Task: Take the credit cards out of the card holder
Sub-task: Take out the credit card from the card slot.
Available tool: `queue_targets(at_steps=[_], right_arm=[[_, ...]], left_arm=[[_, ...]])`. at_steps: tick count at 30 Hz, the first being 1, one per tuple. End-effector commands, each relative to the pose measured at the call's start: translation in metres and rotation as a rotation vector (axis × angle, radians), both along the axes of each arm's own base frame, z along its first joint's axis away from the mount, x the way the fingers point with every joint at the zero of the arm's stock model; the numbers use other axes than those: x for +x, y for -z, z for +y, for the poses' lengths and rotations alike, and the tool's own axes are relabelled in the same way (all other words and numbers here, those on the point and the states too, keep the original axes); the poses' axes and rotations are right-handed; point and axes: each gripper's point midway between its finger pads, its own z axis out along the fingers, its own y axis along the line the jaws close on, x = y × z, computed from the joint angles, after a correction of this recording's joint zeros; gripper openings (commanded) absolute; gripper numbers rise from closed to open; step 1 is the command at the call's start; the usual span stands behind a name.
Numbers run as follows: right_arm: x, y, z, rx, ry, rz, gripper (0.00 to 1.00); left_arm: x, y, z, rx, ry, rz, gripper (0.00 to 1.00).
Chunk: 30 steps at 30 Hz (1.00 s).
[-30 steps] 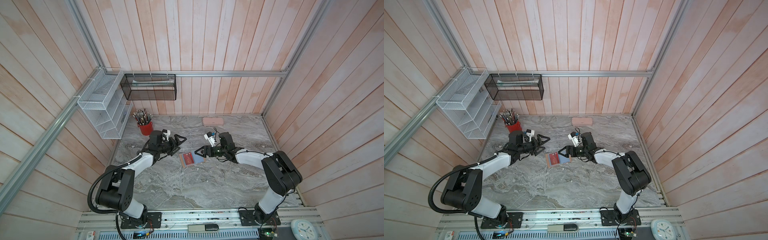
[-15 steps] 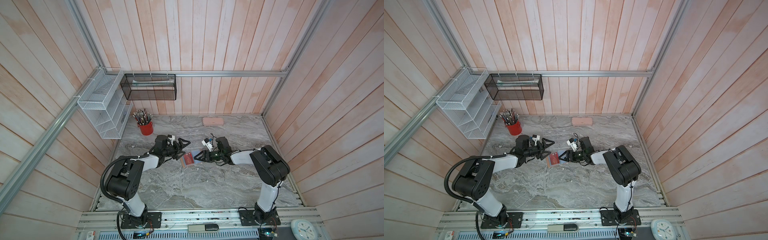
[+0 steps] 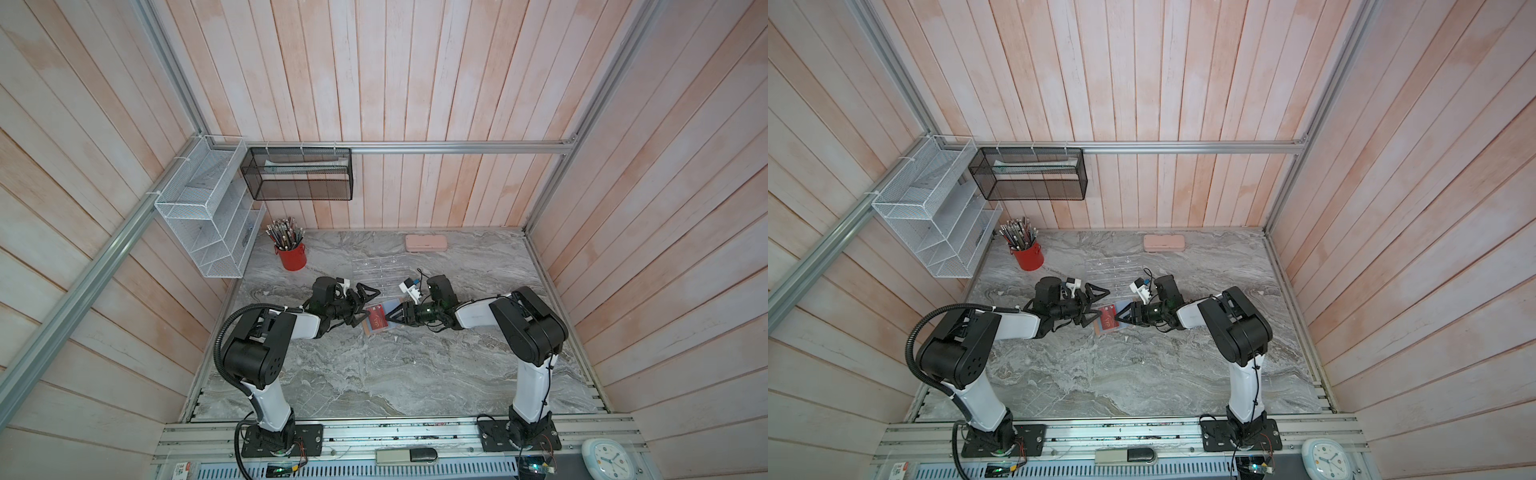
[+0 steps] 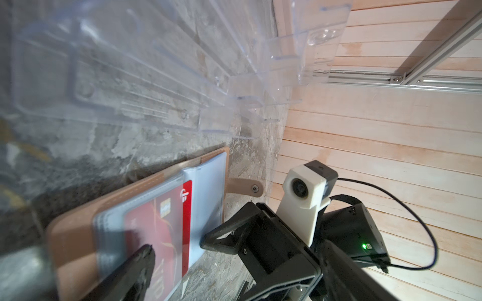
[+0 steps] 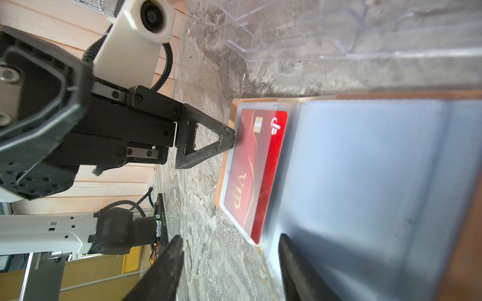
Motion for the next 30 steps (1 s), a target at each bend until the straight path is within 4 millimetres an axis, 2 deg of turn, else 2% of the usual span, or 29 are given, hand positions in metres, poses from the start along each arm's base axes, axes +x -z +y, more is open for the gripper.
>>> queue_targets(at_steps=[1, 16, 30], right_arm=[[0.002, -0.003, 0.008, 0.030, -0.018, -0.002, 0.55], [0.006, 0.013, 0.010, 0.010, -0.009, 0.042, 0.40], [-0.002, 0.028, 0.013, 0.006, -0.030, 0.088, 0.36]], left_arm=[[-0.003, 0.009, 0.001, 0.017, 0.003, -0.008, 1.00], [-0.010, 0.022, 0.010, 0.040, -0.002, 0.016, 1.00], [-0.013, 0.031, 0.017, 0.054, -0.003, 0.032, 1.00]])
